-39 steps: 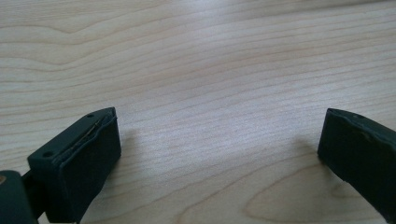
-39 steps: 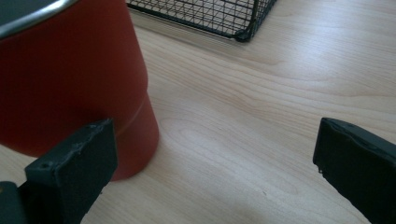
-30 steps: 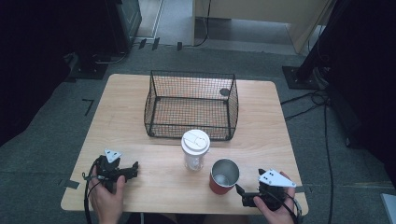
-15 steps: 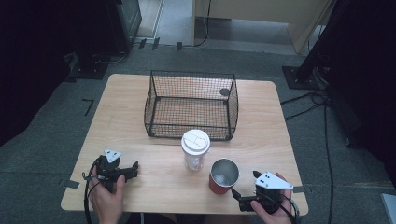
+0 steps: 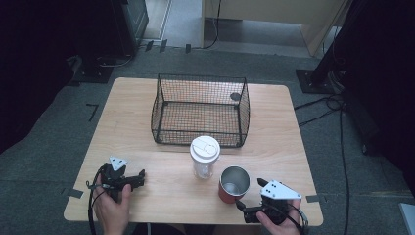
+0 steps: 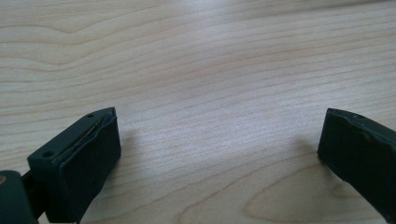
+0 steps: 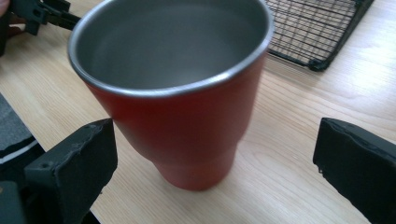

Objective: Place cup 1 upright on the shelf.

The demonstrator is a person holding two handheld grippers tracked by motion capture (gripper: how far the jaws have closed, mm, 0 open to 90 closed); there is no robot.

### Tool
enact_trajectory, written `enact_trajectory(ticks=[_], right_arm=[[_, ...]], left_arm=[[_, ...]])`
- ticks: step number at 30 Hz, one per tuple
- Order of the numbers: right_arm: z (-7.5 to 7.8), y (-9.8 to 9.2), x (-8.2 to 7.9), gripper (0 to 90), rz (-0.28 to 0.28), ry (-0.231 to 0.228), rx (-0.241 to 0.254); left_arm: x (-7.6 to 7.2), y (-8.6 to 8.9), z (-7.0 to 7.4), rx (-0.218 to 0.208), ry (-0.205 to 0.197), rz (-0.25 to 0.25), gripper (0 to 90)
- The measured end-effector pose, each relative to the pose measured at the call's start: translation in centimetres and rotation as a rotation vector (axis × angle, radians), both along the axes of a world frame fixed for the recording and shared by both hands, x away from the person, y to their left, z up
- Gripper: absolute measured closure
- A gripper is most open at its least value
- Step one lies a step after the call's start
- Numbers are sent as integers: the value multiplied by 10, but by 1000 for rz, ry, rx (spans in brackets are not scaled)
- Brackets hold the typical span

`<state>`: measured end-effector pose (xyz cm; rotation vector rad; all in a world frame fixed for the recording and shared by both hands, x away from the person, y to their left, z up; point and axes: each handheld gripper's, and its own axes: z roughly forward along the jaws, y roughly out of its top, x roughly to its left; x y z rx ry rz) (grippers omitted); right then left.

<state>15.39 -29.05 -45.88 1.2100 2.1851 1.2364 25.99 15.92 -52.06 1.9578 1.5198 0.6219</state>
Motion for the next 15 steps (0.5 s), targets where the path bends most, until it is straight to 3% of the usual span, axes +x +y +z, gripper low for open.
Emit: enact_trajectory(ticks=[8, 15], right_arm=[[4, 14, 0, 1, 21, -13, 39], [5, 26, 6, 1, -32, -33, 82]], left_arm=[[0, 0, 0, 0, 0, 0, 1], [0, 0, 0, 0, 0, 0, 1]])
